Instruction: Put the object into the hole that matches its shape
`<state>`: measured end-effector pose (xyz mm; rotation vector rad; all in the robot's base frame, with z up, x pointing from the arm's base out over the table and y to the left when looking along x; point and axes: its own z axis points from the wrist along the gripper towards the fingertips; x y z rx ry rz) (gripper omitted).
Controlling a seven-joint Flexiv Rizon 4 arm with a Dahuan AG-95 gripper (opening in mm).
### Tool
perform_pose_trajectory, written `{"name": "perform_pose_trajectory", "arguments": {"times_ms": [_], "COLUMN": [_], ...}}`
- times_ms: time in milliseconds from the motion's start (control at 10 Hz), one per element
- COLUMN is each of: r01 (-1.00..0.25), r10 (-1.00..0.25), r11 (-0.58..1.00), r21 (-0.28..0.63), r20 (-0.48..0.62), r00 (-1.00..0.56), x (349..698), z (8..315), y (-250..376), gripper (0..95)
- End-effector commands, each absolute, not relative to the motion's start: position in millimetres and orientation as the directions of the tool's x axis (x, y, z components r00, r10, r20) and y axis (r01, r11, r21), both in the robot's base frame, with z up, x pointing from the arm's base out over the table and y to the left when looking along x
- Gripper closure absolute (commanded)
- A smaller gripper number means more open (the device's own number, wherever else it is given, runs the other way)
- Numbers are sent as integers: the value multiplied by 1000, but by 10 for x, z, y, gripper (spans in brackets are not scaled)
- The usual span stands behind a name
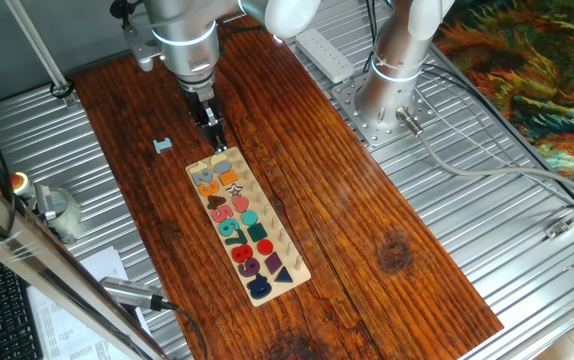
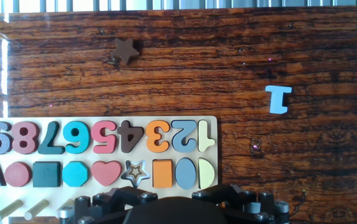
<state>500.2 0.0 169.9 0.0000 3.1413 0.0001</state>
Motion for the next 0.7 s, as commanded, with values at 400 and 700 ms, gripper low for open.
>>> {"name": "perform_pose_trajectory", "arguments": {"times_ms": [400, 700], "r01": [-114, -92], "r10": [-115, -93], "r11": [993, 996], "r21": [12, 16], "r20": [28, 27], "r00": [-993, -995], "x": [4999, 5003], "z": [1702, 1696], "y": [3, 17], "gripper": [950, 950]}}
